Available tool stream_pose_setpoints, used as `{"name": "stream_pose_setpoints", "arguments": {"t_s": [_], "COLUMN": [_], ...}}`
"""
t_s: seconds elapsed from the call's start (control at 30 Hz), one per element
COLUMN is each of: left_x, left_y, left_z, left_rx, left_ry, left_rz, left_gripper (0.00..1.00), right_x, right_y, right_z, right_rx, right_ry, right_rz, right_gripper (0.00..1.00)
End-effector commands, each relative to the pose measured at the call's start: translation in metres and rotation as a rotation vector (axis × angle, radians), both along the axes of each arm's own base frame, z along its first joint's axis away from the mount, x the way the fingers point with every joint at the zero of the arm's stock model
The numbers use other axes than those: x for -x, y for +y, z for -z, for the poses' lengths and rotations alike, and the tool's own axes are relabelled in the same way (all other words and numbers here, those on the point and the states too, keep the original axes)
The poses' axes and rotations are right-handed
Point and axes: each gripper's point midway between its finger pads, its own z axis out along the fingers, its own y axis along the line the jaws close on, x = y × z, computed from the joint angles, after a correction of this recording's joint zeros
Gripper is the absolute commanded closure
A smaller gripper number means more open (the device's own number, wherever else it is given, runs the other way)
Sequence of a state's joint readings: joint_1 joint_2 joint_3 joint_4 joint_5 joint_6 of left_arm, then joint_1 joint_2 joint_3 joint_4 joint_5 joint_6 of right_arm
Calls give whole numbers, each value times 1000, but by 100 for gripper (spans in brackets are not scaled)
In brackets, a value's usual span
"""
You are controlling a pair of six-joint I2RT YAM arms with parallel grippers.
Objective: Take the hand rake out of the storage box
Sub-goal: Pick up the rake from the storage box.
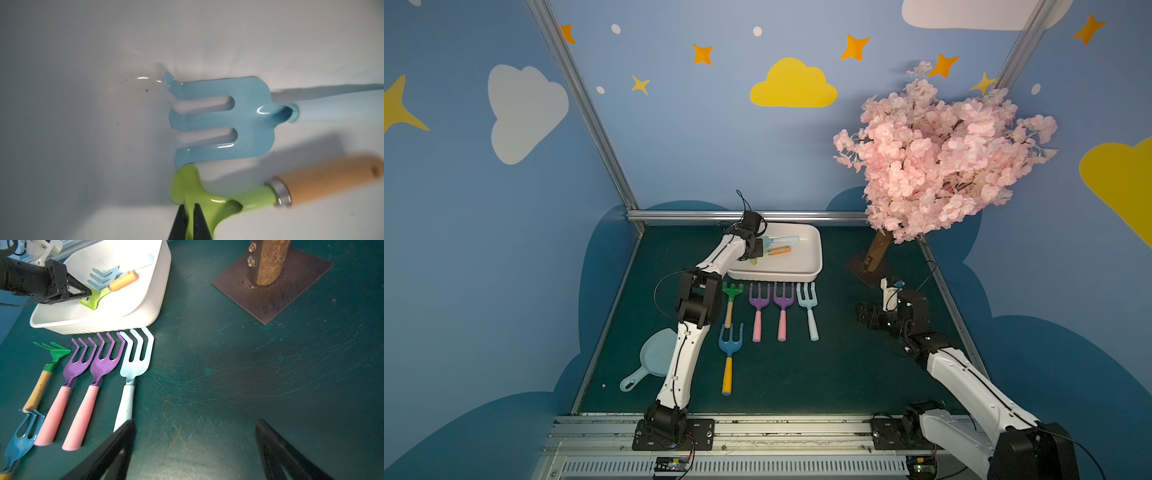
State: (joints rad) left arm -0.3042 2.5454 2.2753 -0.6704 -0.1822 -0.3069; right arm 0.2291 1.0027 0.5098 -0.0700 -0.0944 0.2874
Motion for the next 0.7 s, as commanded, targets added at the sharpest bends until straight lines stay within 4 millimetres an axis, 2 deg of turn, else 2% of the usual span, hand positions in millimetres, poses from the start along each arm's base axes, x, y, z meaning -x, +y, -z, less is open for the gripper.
{"name": "stream_pose_setpoints", "arguments": {"t_s": [0.0, 0.1, 0.27, 0.37, 0.4, 0.47, 0.57, 0.67], "left_x": [1, -4, -6, 1, 4, 11, 29, 73], "left_y": [-4, -9, -11, -16, -19, -21, -33, -67], "left_z": [-21, -41, -90, -116, -124, -140, -161, -183], "left_rx": [21, 61, 93, 108, 118, 123, 155, 248], "left_ry": [-16, -51, -130, -163, -176, -203, -246, -280], "left_rz": [22, 38, 71, 115, 142, 189, 319, 605], "left_gripper": [97, 97, 97, 97, 97, 97, 97, 97], "right_x": [-9, -12, -17, -12, -14, -9, -2, 3], "right_y": [3, 10, 32, 46, 53, 62, 67, 56], "right_z": [-22, -32, -60, -63, -77, -80, -82, -82], "right_rx": [-13, -31, -55, -47, -47, -30, -19, 2], "right_ry": [-59, -80, -132, -129, -157, -160, -160, -152], "right_rz": [-8, -37, -131, -197, -225, -259, -282, -227], "right_gripper": [7, 8, 8, 8, 8, 7, 7, 7]}}
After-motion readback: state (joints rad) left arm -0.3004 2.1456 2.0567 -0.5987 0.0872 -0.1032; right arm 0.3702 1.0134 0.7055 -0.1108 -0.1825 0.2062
